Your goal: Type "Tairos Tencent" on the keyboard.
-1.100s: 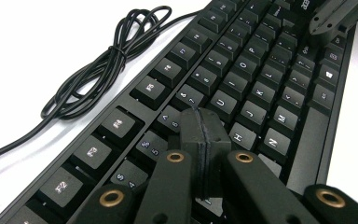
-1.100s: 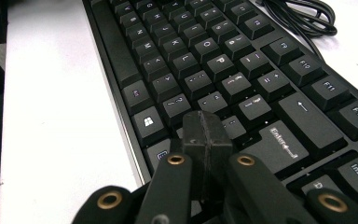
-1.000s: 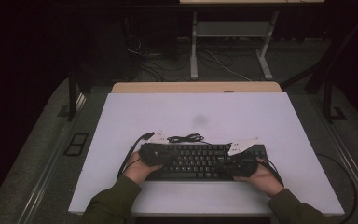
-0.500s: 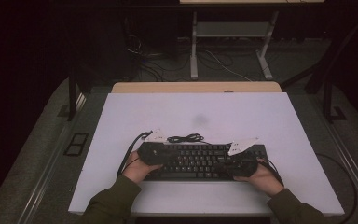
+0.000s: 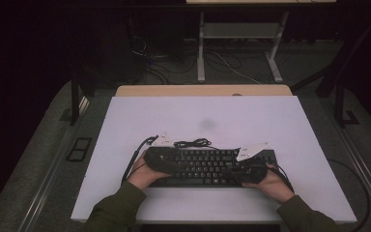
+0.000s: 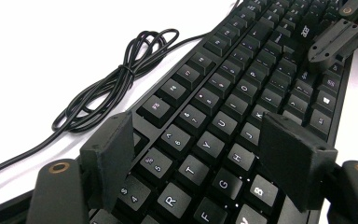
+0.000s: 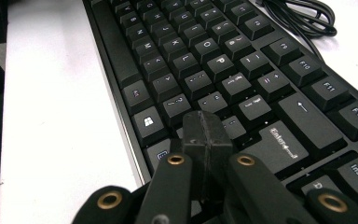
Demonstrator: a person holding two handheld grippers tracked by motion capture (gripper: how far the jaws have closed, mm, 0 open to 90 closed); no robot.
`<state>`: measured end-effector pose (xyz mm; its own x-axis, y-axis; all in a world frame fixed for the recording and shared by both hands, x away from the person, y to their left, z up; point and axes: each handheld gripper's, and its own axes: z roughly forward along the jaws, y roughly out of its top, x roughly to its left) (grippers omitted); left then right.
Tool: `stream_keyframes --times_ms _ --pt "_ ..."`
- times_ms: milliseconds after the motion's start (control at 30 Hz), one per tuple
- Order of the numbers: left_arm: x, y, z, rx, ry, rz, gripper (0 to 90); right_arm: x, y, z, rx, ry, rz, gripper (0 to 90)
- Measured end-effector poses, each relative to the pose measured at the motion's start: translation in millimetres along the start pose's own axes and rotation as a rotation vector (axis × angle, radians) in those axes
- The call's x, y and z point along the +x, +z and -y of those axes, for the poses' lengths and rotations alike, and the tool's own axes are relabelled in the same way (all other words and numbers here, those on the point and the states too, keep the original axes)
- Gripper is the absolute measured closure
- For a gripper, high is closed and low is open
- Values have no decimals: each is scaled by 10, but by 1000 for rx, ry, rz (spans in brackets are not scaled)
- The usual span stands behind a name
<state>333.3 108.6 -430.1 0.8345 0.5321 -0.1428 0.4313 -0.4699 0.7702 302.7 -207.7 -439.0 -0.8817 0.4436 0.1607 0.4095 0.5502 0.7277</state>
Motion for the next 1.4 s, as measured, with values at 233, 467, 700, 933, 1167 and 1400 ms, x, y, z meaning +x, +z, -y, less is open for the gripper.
stream_keyframes --times_ms 233,467,700,933,1167,1400 --pt "7 -3 1 -2 8 6 243 -19 -52 -15 -44 15 -7 894" --pt "-1 -9 11 -14 4 2 235 -45 -58 -28 -81 43 17 666" --pt "-2 -39 43 -16 -4 -9 237 -52 -22 -60 -98 59 37 485" --pt "-3 -79 72 -24 -10 -18 240 -65 5 -94 -116 64 50 339" --pt "-1 -117 104 -32 -19 -30 247 -75 36 -127 -121 71 59 289" --pt "-5 -162 152 -31 -23 -51 276 -79 76 -171 -125 64 56 278"
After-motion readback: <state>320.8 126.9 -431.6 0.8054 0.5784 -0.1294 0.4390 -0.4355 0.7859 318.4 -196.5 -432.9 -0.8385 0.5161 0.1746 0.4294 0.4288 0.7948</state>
